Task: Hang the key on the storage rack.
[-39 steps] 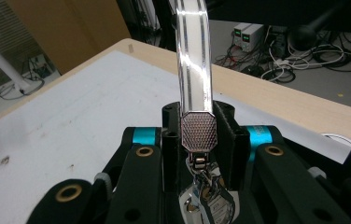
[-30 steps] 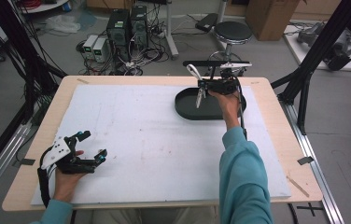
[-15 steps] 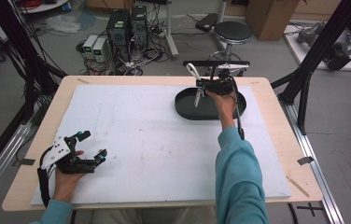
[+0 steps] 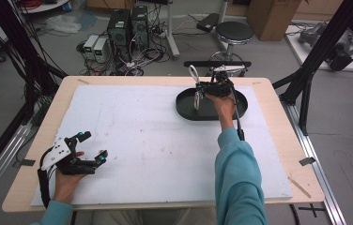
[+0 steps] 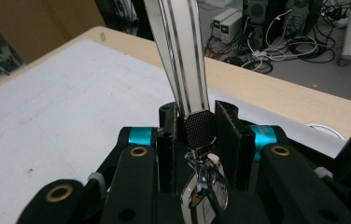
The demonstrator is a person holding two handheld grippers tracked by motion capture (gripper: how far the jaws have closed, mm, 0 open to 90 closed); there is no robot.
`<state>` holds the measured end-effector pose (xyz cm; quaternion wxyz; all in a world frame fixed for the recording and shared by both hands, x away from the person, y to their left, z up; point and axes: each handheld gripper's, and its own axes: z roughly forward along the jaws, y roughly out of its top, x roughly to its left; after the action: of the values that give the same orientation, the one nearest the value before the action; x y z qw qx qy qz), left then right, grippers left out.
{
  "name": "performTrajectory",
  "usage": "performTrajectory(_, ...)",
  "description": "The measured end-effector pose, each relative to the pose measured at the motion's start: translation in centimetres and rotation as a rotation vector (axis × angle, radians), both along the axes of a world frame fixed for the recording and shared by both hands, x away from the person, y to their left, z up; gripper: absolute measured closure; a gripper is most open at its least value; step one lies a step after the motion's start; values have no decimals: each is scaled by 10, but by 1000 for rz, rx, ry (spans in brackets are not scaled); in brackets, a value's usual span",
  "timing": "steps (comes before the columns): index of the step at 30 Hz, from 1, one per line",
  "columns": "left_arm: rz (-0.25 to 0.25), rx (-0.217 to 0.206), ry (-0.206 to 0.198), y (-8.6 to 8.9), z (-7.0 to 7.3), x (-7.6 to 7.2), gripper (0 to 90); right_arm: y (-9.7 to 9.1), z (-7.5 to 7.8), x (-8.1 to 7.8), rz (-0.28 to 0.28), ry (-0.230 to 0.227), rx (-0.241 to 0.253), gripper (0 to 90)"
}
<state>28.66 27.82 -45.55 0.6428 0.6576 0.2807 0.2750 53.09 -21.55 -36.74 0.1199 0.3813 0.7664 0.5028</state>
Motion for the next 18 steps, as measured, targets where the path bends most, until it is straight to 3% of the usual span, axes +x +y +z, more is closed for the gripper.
performTrajectory(9,2,-5,-1,0,0,0,17,6,-1,-1,-16,-10,-49,706)
performTrajectory(18,1,-9,0,0,0,0,17,3,5,-7,-14,-35,-49,669)
